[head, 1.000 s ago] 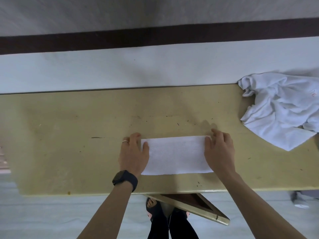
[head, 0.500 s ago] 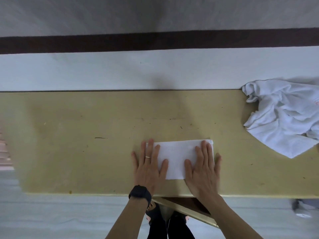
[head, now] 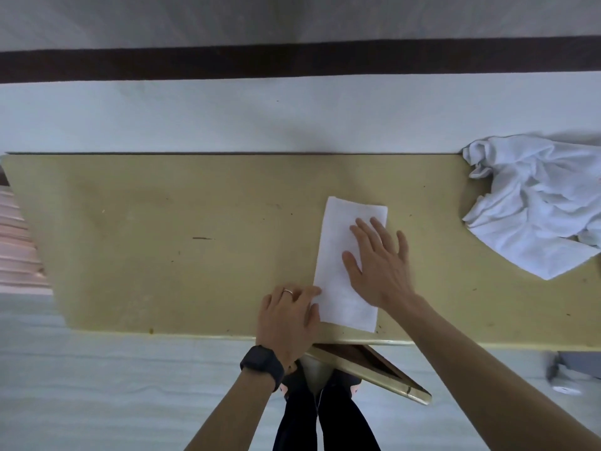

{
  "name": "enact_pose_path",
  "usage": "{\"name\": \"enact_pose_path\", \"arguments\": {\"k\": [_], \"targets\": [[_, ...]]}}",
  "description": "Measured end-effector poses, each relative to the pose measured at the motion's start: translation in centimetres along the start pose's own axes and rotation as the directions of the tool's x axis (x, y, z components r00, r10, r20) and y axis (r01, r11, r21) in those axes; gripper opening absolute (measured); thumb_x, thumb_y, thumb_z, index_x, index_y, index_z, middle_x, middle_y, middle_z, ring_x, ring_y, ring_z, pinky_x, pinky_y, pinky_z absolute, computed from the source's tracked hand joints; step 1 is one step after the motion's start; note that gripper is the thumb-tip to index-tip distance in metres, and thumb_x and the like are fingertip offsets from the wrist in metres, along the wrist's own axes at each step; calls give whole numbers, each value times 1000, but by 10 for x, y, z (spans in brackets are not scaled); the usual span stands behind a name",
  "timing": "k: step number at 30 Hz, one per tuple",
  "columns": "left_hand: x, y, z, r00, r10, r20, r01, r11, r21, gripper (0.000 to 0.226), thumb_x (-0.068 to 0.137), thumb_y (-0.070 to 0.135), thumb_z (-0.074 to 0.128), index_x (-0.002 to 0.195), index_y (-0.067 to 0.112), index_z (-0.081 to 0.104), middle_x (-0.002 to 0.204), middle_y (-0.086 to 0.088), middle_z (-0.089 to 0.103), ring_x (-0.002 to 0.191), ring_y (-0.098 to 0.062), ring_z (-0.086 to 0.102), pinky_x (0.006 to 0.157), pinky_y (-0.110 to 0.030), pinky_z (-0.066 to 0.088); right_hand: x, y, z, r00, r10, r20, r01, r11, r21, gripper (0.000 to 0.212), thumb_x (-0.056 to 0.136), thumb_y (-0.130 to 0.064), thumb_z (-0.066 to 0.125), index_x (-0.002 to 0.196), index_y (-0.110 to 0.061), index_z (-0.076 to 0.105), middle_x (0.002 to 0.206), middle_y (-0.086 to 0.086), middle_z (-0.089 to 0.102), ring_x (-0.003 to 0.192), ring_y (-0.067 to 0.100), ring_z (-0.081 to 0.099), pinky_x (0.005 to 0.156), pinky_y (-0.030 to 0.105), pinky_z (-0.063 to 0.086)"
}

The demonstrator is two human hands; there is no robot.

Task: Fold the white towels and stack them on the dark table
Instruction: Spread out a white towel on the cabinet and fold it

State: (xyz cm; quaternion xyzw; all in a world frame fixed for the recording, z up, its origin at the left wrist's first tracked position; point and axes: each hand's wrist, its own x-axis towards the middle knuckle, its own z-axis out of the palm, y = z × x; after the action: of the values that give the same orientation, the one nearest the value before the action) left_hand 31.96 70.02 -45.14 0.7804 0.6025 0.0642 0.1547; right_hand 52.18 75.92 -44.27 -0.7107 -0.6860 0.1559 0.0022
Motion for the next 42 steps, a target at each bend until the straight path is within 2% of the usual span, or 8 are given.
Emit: {"name": "enact_pose_path", "arguments": {"k": [4, 8, 16, 24, 29, 34, 38, 42], "targets": [[-10, -12, 2, 988, 152, 3, -152, 988, 32, 52, 88, 41, 54, 138, 26, 51, 141, -3, 52, 129, -26, 47, 103, -43, 42, -64, 15, 19, 973, -140, -186, 157, 985, 75, 55, 97, -50, 41, 139, -16, 53, 154, 0, 42, 147, 21, 30, 118, 49, 23], [-23, -31, 16, 898, 424, 119, -436, 894, 102, 74, 86, 59, 55, 146, 19, 44, 159, 0, 29, 146, -19, 28, 115, -51, 27, -117, 37, 46, 938, -306, -163, 314, 949, 27, 78, 89, -61, 57, 146, -9, 46, 158, 4, 35, 148, 21, 29, 115, 55, 27], [-43, -30, 26, 824, 563, -53, -545, 816, 194, 45, 70, 0, 67, 110, 20, 60, 119, 2, 57, 116, -23, 55, 104, -47, 41, -154, 46, 72, 872, -387, -301, 384, 921, -71, 46, 87, -9, 69, 131, -19, 64, 149, -4, 48, 139, 15, 44, 105, 46, 42], [-38, -31, 10, 822, 567, -46, -564, 823, 67, 25, 78, 14, 74, 101, 24, 70, 115, 7, 67, 110, -18, 59, 97, -32, 42, -148, 51, 67, 843, -439, -310, 426, 898, -113, 47, 98, 0, 38, 125, -24, 68, 146, -1, 52, 132, 18, 53, 102, 45, 45], [-36, -17, 2, 916, 396, -63, -401, 911, -98, 10, 86, 28, 66, 93, 25, 72, 101, 12, 70, 99, -16, 63, 85, -28, 45, -140, 49, 68, 843, -397, -363, 402, 913, -64, 45, 82, 0, 60, 118, -25, 72, 138, -3, 60, 122, 19, 60, 98, 42, 45], [-19, 4, -22, 981, 47, 187, 1, 970, -245, 23, 92, 43, 53, 95, 29, 71, 92, 12, 70, 99, -13, 57, 82, -24, 43, -131, 38, 50, 913, -276, -301, 354, 903, 245, 21, 88, -20, 61, 106, -23, 72, 118, -12, 68, 111, 14, 61, 92, 33, 41], [9, 17, -42, 921, -145, 361, 323, 804, -500, 26, 93, 44, 60, 69, 33, 57, 76, 14, 59, 77, -6, 55, 71, -23, 42, -105, 25, 15, 983, 38, -181, 64, 848, 526, 24, 97, -35, 55, 76, -32, 43, 66, -16, 56, 66, 3, 55, 67, 20, 37], [47, 19, -40, 905, -225, 362, 413, 674, -613, 29, 92, 52, 58, 90, 25, 66, 87, 12, 68, 79, -7, 61, 67, -20, 43, -69, 16, -9, 964, 261, 53, -213, 636, 742, 26, 99, -43, 52, 82, -23, 54, 66, -3, 60, 56, 12, 54, 53, 27, 43]]}}
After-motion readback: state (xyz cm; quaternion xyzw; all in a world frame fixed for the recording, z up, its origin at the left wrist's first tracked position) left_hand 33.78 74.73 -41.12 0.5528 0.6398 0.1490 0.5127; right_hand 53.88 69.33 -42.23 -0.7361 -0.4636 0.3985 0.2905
